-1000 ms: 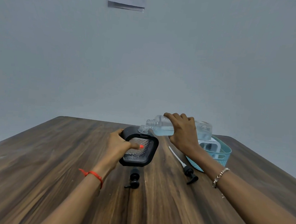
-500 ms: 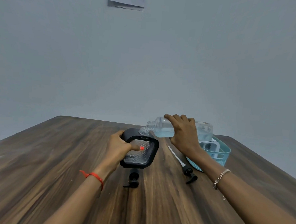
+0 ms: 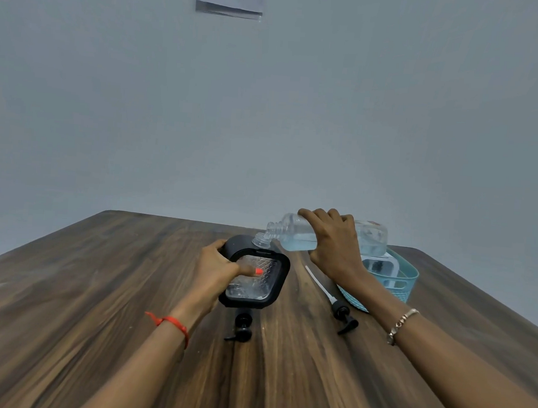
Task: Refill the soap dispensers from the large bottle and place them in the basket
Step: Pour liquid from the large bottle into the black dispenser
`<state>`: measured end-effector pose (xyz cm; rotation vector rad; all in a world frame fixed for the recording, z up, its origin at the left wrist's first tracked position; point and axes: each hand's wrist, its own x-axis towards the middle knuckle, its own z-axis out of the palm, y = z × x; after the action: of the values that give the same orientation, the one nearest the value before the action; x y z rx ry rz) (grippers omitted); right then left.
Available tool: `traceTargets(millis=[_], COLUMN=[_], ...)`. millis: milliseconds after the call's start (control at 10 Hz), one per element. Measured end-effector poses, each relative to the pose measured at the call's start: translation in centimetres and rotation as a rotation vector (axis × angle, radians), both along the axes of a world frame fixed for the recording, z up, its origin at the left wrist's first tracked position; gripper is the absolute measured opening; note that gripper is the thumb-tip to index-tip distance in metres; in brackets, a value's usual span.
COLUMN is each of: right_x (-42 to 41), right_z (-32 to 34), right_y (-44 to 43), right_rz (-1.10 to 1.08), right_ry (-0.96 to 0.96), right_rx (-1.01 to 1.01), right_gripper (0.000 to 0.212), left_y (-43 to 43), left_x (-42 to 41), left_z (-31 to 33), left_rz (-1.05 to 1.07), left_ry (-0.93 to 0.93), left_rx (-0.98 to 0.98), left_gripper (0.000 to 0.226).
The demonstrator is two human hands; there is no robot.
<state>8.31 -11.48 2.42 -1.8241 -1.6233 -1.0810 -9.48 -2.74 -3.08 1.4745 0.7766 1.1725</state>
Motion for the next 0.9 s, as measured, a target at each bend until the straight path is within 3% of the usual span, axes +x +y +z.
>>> traceTargets(millis=[900], right_x=[-0.08], right_z=[-0.08], right_y=[-0.47], right_rz=[-0.004], right_ry=[-0.009], right_rx=[-0.009], right_gripper=[0.063], left_y=[-0.28], left_x=[0.13], left_z=[-0.4], left_rz=[-0.018], left_ry=[-0.025], left_rx=[-0.056], left_gripper=[0.052])
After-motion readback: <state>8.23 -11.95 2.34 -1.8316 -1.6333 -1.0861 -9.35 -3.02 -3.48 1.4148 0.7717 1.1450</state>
